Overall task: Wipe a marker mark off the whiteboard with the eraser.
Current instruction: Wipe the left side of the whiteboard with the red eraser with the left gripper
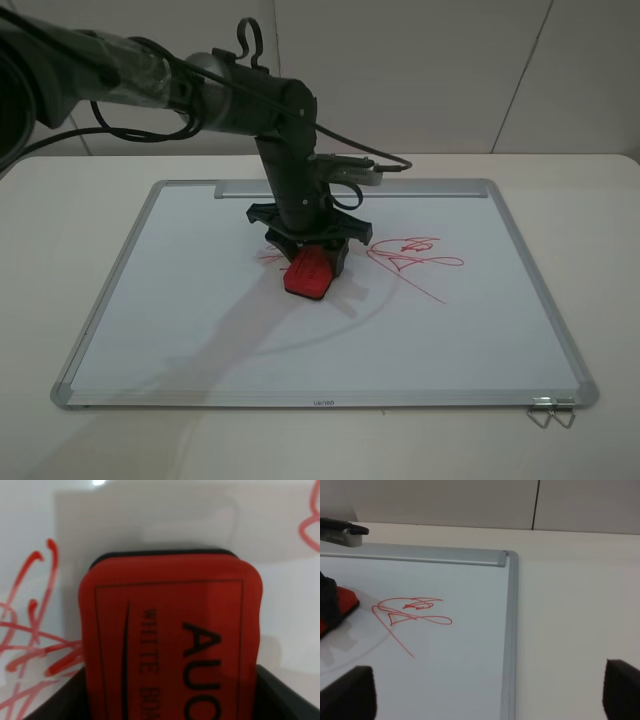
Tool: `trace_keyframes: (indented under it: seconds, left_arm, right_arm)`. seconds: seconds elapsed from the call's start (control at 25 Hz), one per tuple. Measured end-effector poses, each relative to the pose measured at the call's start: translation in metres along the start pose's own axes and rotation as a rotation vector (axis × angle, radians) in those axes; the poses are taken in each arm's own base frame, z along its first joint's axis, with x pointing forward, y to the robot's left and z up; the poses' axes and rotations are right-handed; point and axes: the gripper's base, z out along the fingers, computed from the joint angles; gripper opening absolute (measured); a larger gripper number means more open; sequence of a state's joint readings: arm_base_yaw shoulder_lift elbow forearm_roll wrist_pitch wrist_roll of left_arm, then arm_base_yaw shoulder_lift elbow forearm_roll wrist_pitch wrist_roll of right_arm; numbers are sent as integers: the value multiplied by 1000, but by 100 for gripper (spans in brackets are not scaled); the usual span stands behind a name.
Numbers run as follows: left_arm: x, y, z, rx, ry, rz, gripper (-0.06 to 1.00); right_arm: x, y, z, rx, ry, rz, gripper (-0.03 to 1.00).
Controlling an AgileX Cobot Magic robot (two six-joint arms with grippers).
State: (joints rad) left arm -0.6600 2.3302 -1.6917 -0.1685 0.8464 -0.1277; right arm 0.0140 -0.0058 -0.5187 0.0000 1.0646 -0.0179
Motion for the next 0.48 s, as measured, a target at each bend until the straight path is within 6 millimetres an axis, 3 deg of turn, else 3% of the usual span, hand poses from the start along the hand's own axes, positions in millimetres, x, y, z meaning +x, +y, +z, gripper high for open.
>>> trace_keyframes:
  seconds: [0.48]
  left_arm:
    - [-8, 60, -8, -106, 9, -82, 58]
  right_arm:
    - [0, 0, 0, 0, 0, 0, 83]
